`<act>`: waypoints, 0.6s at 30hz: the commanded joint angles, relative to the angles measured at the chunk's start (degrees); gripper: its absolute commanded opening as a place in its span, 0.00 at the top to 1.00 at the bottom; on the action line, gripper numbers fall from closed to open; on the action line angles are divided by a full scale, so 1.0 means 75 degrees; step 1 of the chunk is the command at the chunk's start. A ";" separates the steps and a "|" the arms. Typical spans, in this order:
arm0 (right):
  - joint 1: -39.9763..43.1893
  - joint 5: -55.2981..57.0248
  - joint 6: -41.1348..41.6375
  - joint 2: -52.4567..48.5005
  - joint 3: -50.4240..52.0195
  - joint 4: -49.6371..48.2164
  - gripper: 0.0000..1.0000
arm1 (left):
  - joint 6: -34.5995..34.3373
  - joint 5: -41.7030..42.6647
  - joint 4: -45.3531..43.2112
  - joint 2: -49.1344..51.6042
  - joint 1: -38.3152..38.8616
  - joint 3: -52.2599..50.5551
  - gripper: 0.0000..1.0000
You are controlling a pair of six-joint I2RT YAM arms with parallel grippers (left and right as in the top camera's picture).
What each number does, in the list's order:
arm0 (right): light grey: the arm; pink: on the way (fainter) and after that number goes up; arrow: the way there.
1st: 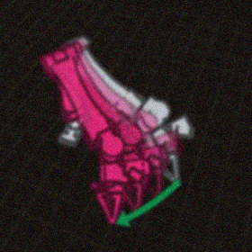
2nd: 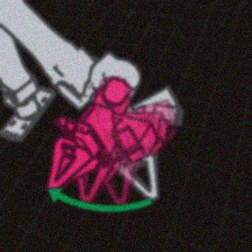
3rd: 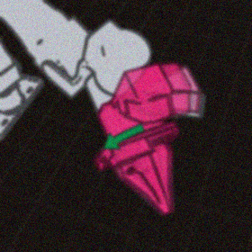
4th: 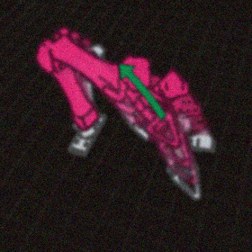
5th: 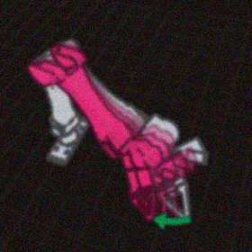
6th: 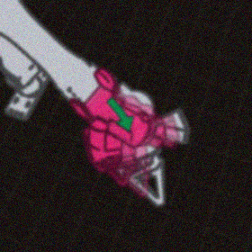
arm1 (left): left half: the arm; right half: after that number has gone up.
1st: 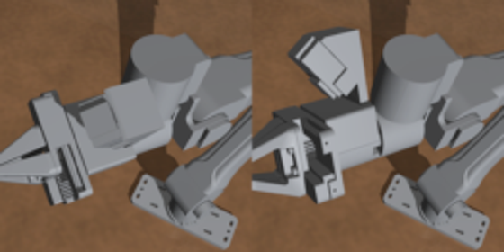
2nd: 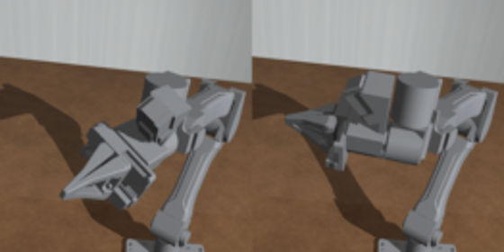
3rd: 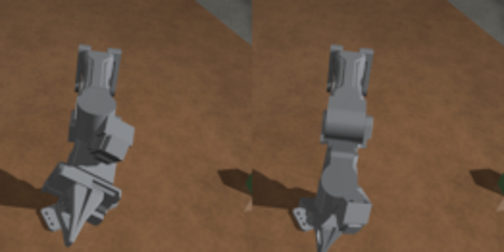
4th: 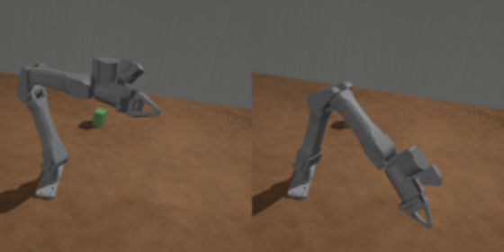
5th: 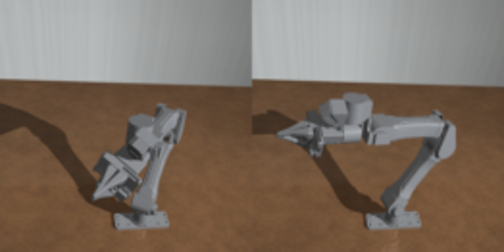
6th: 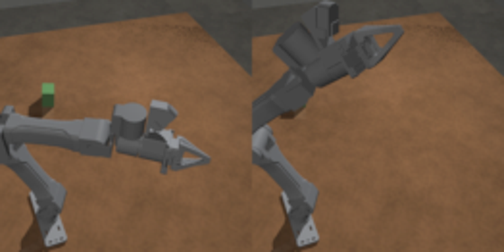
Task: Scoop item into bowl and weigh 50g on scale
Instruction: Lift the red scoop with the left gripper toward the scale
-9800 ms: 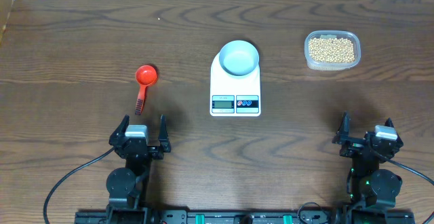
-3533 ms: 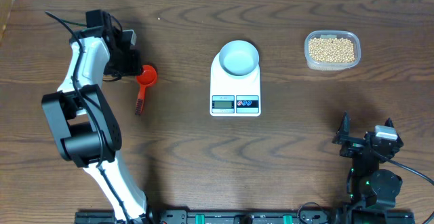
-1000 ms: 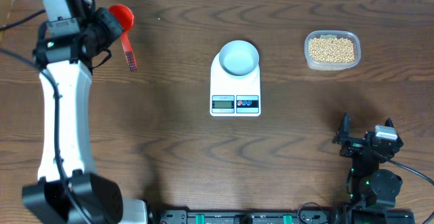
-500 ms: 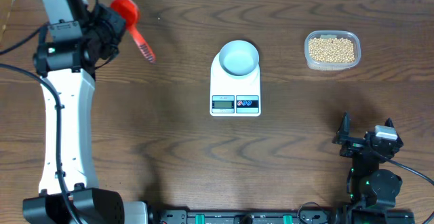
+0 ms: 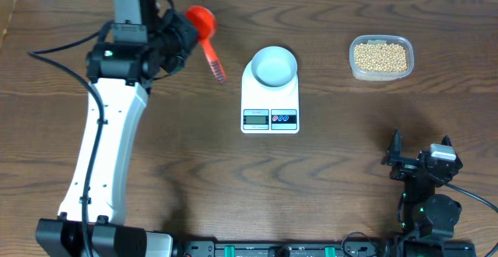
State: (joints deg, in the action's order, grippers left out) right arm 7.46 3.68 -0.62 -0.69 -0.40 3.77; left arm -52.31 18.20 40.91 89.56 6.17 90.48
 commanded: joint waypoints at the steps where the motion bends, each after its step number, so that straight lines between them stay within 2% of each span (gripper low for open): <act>1: -0.0052 0.0035 0.0050 0.0041 0.0012 0.0023 0.01 | -0.0708 0.0085 0.0023 -0.0111 0.0210 -0.0050 0.93; 5: -0.0052 0.0035 0.0047 0.0041 0.0012 0.0023 0.01 | -0.1259 0.0085 0.0023 -0.0073 0.0306 -0.0198 0.93; 14: -0.0052 0.0032 0.0050 0.0041 0.0012 0.0029 0.01 | -0.1288 0.0114 -0.0029 0.0157 0.0309 -0.0201 0.93; 18: -0.0052 -0.0128 0.0175 0.0041 0.0012 -0.0213 0.01 | -0.1929 0.0119 -0.0055 0.0219 0.0309 -0.0204 0.93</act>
State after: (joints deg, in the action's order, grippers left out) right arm 7.46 3.68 -0.62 -0.69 -0.40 3.68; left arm -62.78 18.37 40.66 90.15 8.40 89.43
